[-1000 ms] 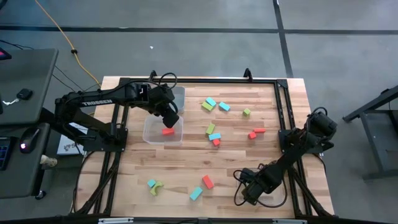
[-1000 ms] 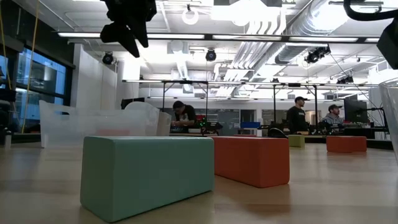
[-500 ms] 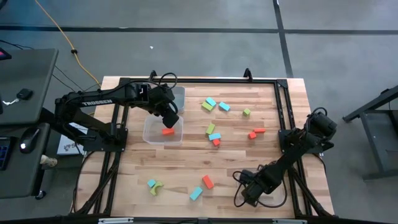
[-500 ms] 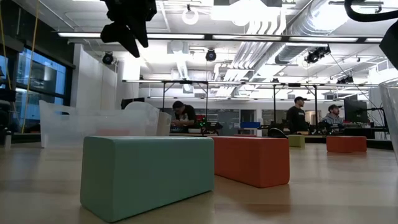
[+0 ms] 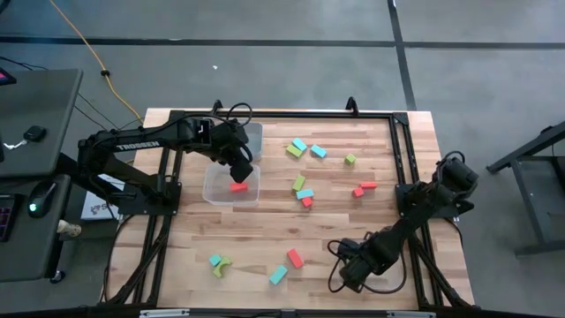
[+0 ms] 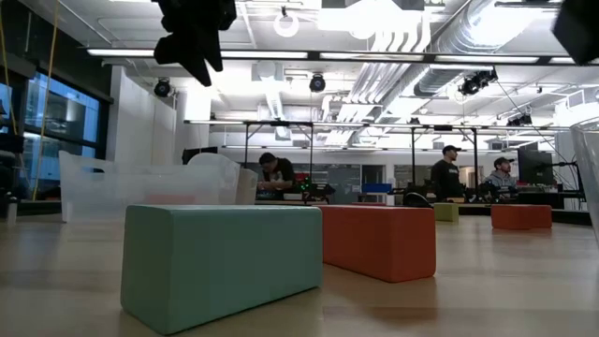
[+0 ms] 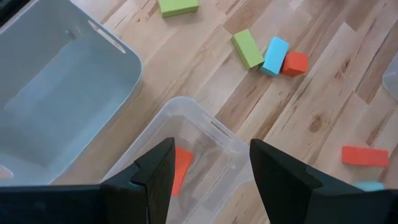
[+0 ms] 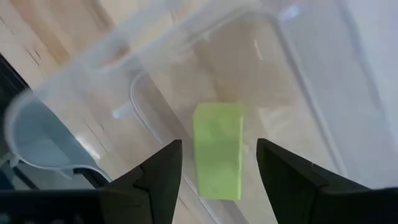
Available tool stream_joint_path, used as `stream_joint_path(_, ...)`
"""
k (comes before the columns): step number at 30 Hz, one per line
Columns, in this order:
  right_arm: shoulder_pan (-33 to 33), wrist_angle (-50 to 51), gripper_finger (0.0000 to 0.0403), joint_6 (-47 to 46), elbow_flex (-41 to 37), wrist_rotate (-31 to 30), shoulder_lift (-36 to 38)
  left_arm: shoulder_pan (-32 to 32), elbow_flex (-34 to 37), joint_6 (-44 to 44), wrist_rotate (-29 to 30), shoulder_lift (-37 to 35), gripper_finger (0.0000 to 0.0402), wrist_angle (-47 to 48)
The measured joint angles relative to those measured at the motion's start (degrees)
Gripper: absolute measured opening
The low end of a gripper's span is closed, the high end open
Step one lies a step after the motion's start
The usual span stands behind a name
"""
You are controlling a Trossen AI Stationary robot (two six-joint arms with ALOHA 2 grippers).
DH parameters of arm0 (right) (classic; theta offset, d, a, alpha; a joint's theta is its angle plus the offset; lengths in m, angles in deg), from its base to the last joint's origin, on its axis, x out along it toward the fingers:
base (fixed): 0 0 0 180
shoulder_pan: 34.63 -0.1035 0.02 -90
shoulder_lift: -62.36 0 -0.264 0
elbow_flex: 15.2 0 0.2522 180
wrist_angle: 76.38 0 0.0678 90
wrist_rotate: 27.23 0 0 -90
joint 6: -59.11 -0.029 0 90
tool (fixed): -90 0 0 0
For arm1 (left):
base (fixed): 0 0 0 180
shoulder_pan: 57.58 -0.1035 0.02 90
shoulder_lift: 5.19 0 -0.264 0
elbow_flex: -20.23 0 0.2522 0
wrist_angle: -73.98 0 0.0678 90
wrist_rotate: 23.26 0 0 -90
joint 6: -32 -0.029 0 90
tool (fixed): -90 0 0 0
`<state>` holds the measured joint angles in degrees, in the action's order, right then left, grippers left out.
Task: Sort & place blocks by color
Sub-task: Put the blue block into the gray bin
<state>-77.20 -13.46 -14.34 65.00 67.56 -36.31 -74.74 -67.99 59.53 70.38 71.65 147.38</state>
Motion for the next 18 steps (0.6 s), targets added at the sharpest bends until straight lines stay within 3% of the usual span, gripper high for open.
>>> stream_joint_path(8,1.7,11.5,0.0197,0.1,6.6,-2.5,0.0,0.0,0.0,-5.3,0.0,0.0,0.0186,-0.3)
stream_joint_path(18,6.0,25.9,0.0197,-1.1,15.5,-13.8,0.0,-0.2,0.0,-5.2,-0.7,0.0,0.0191,0.1)
